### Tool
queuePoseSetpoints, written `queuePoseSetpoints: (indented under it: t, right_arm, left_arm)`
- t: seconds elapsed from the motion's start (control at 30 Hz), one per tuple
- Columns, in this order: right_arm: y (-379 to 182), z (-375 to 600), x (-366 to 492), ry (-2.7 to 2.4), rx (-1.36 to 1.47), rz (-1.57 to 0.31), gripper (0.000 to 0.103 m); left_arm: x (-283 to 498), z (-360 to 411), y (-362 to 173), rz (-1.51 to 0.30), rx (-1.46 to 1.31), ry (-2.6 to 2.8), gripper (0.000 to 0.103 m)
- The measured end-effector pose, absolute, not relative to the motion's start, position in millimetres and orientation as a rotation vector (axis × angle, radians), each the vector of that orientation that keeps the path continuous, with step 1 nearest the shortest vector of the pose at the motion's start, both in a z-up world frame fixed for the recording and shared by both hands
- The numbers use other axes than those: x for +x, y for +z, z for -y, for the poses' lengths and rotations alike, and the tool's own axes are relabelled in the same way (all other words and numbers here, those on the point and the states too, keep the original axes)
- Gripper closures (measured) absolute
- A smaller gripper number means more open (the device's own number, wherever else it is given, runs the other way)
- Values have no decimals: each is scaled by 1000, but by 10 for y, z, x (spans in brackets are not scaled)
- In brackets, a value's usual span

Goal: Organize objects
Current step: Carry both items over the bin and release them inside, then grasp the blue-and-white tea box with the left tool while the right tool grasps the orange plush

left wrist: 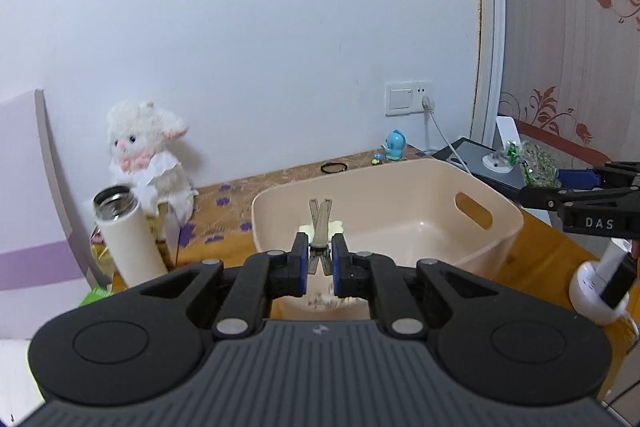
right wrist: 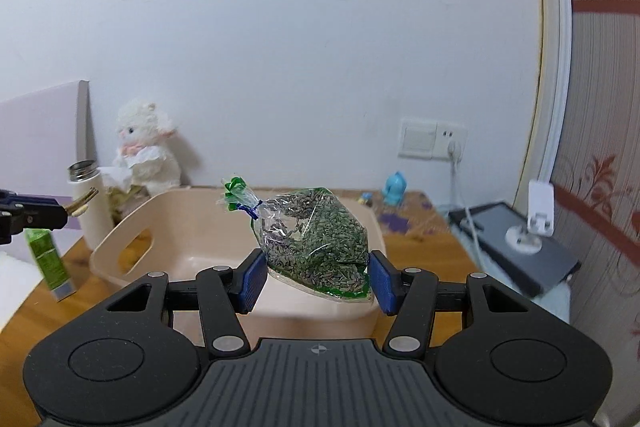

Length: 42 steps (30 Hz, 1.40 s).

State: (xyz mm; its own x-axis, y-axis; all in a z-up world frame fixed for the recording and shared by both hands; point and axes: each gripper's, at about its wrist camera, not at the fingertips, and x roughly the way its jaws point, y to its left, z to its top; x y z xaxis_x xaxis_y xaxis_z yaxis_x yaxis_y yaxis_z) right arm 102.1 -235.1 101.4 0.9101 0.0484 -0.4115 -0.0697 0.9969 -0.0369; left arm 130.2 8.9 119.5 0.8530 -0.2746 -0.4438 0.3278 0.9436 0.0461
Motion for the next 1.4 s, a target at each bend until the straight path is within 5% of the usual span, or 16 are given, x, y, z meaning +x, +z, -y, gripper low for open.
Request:
queuePoseSetpoints:
  t: [0.6, 0.7, 0.73, 0.83, 0.87, 1.07, 1.4]
  right_arm:
    - [491, 2307, 1817, 18, -78, -594, 51]
    - [432, 2285, 1806, 11, -102, -596, 41]
    - [433, 2283, 1790, 11, -107, -588, 38]
    - [486, 2274, 1705, 8, -126, -553, 25]
    - [515, 2276, 1664, 11, -131, -541, 22]
    - [676, 2340, 1374, 29, -148, -501, 1]
    - [503, 2558, 939, 70, -108, -594, 0]
  left_arm:
    - [2150, 508, 463, -631, 210, -217, 90]
    - [2114, 490, 453, -642, 201, -225, 88]
    - [2098, 486, 460, -642, 202, -223, 81]
    - [2007, 449, 529, -615, 195, -201, 33]
    - [1968, 427, 562, -598, 188, -192, 27]
    - [1723, 301, 732, -558, 174, -197, 21]
    - [1249, 107, 729, -580, 131, -209, 16]
